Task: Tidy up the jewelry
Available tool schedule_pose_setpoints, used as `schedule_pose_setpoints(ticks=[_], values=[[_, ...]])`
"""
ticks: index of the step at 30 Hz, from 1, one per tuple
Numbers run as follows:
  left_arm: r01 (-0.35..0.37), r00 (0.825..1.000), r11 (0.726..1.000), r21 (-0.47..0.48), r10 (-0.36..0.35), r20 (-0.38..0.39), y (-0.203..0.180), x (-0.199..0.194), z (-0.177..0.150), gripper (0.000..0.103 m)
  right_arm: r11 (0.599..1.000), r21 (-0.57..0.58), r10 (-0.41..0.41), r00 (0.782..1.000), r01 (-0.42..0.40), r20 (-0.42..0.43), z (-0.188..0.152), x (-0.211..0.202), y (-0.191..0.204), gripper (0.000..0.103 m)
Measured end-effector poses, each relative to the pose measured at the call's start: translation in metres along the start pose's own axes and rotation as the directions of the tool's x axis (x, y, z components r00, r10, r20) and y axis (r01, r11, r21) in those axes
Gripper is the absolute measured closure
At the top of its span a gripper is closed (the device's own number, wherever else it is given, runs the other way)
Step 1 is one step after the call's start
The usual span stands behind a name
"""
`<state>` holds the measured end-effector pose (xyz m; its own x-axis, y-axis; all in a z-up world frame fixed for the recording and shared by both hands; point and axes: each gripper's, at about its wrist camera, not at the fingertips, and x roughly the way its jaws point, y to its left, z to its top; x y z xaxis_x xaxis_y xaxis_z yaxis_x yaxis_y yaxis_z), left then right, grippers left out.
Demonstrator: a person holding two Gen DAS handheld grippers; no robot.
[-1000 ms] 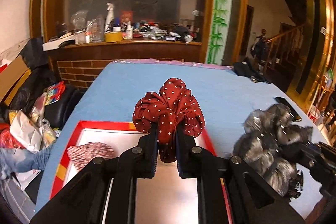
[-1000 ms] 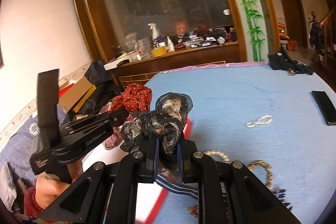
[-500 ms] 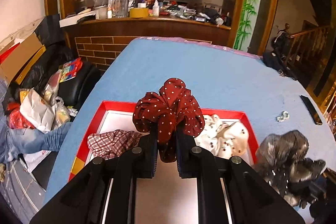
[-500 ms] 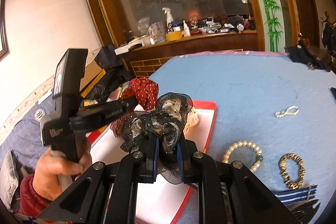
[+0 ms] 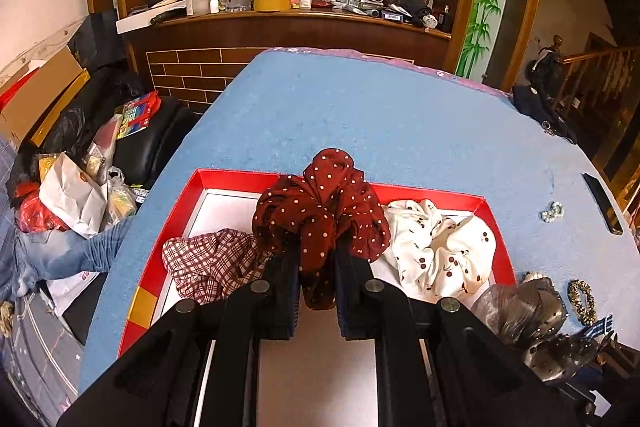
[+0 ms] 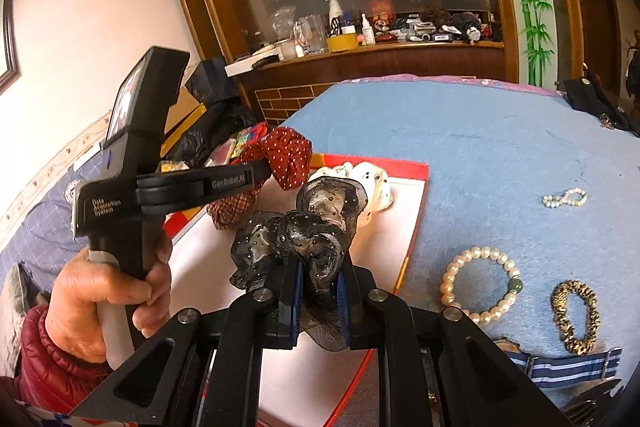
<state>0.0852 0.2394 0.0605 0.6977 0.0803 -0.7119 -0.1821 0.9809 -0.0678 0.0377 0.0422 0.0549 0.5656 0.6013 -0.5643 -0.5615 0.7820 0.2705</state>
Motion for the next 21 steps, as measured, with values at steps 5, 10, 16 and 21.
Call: schedule_pose_setpoints(ticks=[5,10,16,21], values=[[0.0,1.0,1.0,0.019,0.001,-0.011,-0.004,0.003,-0.002,0.09,1.0,-0.009,0.002,1.0,-0.002,0.004,0.0,-0.001,0.002,0.086],[0.012,0.999,1.0,0.016,-0.011,-0.043,-0.004,0.011,-0.004,0.09,1.0,-0.002,0.01,1.0,-0.01,0.004,0.002,-0.001,0.001,0.086],[0.027,0.996,1.0,-0.001,-0.027,-0.089,-0.003,0.02,-0.008,0.09,0.999,0.03,0.022,1.0,-0.022,-0.002,0.003,-0.002,-0.007,0.085],[0.026,0.992,1.0,0.002,-0.026,-0.121,-0.005,0.025,-0.011,0.09,0.998,0.057,0.032,0.999,-0.03,-0.032,0.004,0.004,-0.014,0.085]])
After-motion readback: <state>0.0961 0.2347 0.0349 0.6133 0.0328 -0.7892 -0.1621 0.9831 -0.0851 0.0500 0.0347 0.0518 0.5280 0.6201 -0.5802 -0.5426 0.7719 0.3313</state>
